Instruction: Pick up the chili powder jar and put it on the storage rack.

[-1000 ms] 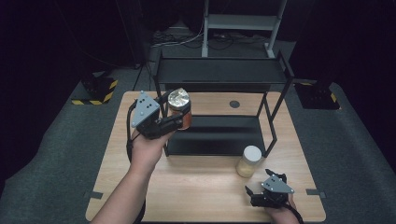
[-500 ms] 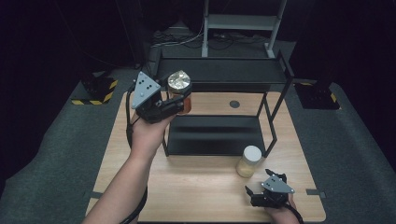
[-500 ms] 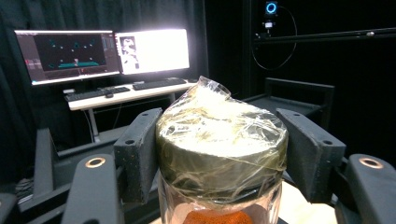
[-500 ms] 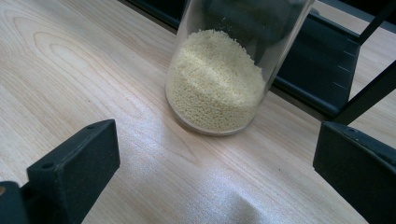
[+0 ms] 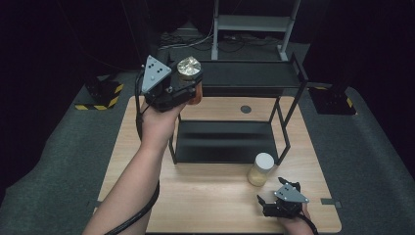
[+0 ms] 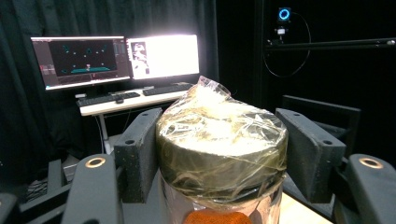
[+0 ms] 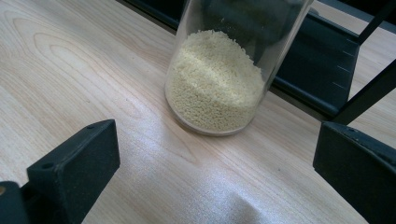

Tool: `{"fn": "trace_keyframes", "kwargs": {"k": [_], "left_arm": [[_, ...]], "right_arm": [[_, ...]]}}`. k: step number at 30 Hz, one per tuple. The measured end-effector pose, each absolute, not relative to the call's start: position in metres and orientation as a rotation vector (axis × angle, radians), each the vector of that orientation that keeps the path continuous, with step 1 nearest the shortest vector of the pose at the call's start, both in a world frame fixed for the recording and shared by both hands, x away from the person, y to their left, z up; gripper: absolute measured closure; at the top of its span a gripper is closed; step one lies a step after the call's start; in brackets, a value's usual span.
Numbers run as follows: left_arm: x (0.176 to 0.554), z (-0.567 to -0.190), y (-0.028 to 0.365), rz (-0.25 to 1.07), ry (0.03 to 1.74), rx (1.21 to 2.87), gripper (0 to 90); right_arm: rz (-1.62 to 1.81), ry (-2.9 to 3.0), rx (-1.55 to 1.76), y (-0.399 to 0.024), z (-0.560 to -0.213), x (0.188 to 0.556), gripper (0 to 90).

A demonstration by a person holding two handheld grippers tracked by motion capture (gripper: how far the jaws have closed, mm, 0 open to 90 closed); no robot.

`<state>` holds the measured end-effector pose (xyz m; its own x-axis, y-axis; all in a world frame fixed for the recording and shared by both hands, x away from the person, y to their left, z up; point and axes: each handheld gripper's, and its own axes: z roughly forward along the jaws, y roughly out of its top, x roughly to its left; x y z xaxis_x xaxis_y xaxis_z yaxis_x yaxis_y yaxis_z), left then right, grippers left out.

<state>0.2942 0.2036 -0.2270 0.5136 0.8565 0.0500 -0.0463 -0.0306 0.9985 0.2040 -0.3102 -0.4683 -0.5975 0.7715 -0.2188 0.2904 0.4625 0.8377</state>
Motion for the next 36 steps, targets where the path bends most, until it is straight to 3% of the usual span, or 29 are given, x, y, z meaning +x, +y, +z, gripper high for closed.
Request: {"fn": "trace_keyframes", "kwargs": {"k": [36], "left_arm": [[0.349,-0.208,0.175,0.884,0.85,1.419,34.7]], "right_arm": [[1.078,2.119,0.881,-0.314,-0.469,0.204,0.0]]}}
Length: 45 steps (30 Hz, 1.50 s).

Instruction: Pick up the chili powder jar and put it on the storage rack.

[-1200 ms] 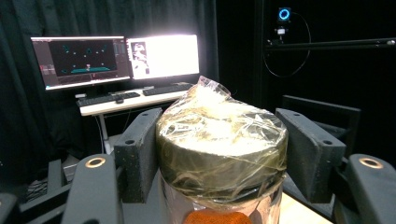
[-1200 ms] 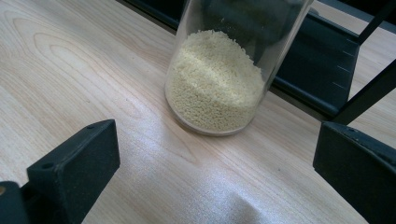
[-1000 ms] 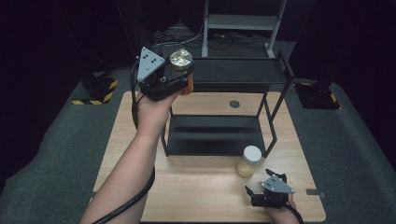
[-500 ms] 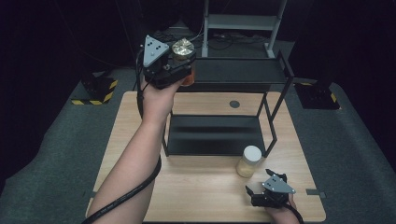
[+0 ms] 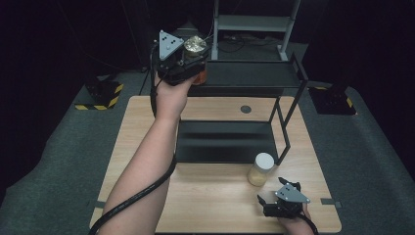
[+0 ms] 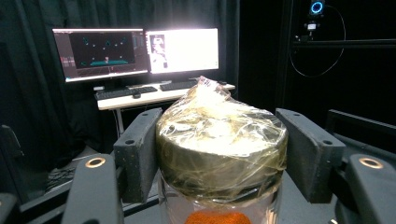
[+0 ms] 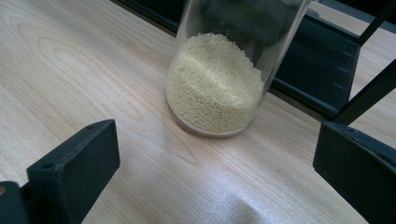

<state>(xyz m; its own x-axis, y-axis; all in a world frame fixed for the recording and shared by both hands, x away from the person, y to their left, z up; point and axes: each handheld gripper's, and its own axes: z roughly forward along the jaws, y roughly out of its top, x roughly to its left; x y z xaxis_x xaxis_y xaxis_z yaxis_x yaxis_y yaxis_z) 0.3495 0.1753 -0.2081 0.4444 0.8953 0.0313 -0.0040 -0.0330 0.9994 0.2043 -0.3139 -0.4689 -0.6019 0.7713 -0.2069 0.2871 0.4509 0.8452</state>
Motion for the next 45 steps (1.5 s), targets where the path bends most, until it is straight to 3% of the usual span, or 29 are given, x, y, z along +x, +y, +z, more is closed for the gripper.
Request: {"fn": "trace_keyframes", "kwargs": {"k": [36,38,45], "left_arm": [[0.363,-0.218,0.176,0.852,0.874,1.43,34.1],[0.363,-0.217,0.176,0.841,0.882,1.422,30.6],[0.36,-0.214,0.17,0.853,0.911,1.426,3.3]], "right_arm": [[1.085,2.121,0.882,-0.315,-0.469,0.205,0.0],[1.085,2.122,0.881,-0.315,-0.469,0.205,0.0],[1.089,2.122,0.885,-0.316,-0.469,0.205,0.0]]}}
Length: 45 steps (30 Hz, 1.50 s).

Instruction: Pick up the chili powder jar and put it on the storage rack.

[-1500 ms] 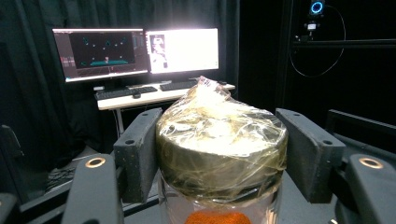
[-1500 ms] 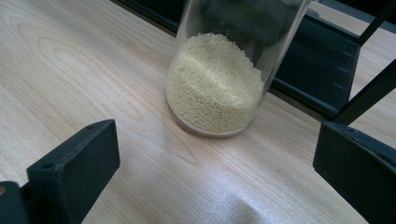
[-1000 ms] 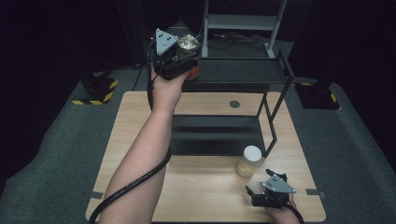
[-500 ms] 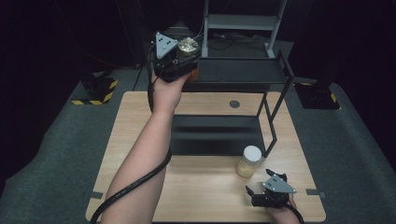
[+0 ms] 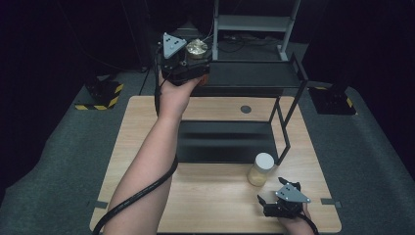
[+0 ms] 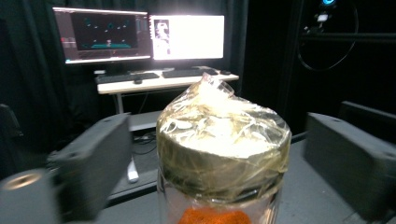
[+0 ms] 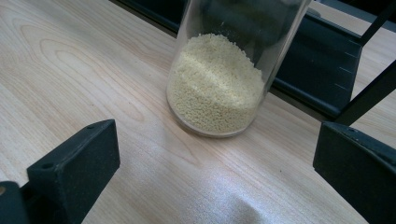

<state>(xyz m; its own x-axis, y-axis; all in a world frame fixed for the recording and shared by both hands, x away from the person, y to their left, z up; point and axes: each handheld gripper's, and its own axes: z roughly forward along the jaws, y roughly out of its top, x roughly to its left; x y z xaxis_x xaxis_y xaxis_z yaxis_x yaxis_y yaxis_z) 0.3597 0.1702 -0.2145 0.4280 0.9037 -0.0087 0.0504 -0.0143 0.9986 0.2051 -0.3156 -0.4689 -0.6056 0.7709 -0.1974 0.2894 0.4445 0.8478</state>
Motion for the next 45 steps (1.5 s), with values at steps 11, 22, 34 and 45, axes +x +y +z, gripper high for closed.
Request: {"fn": "trace_keyframes", "kwargs": {"k": [11,22,34,45], "left_arm": [[0.345,-0.216,0.173,0.889,0.907,1.435,0.4],[0.318,-0.226,0.185,0.912,0.896,1.438,0.4],[0.285,-0.241,0.193,0.921,0.848,1.449,0.4],[0.259,-0.252,0.195,0.929,0.822,1.46,0.4]], "right_arm": [[1.089,2.124,0.888,-0.316,-0.469,0.205,0.0],[1.088,2.119,0.887,-0.315,-0.469,0.205,0.0],[1.086,2.121,0.888,-0.315,-0.469,0.205,0.0],[1.082,2.125,0.887,-0.315,-0.468,0.206,0.0]]}}
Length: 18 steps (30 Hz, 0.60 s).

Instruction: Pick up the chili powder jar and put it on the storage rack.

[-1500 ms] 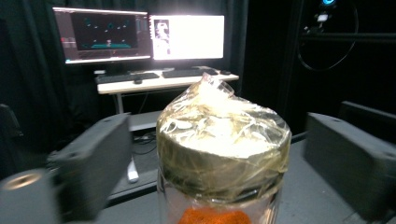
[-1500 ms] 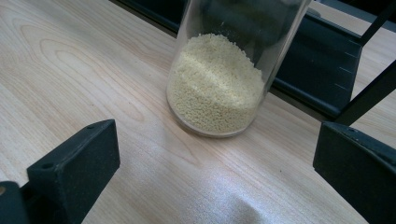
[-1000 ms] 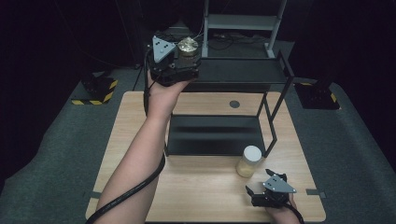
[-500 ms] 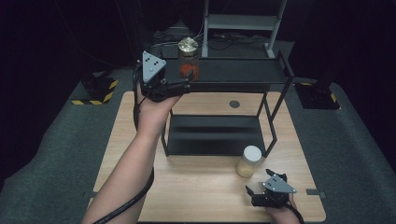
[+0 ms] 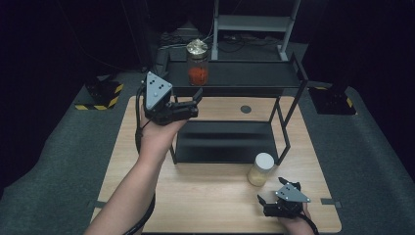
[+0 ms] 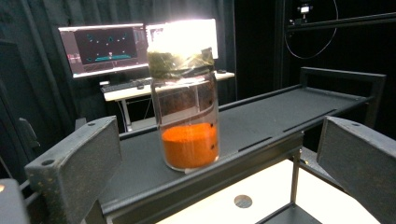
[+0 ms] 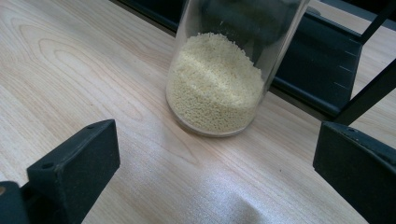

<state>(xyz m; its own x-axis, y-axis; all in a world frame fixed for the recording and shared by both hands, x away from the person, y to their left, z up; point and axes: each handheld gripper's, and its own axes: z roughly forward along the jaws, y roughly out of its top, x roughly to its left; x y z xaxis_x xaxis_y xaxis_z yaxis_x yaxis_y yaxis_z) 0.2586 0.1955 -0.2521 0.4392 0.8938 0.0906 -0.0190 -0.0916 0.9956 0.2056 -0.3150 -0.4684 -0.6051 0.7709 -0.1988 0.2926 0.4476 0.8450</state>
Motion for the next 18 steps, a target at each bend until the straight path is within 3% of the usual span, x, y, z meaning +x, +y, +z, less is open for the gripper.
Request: {"fn": "trace_keyframes", "kwargs": {"k": [18], "left_arm": [[0.23,-0.288,0.204,0.916,0.827,1.503,0.4]], "right_arm": [[1.078,2.126,0.885,-0.314,-0.468,0.206,0.0]]}}
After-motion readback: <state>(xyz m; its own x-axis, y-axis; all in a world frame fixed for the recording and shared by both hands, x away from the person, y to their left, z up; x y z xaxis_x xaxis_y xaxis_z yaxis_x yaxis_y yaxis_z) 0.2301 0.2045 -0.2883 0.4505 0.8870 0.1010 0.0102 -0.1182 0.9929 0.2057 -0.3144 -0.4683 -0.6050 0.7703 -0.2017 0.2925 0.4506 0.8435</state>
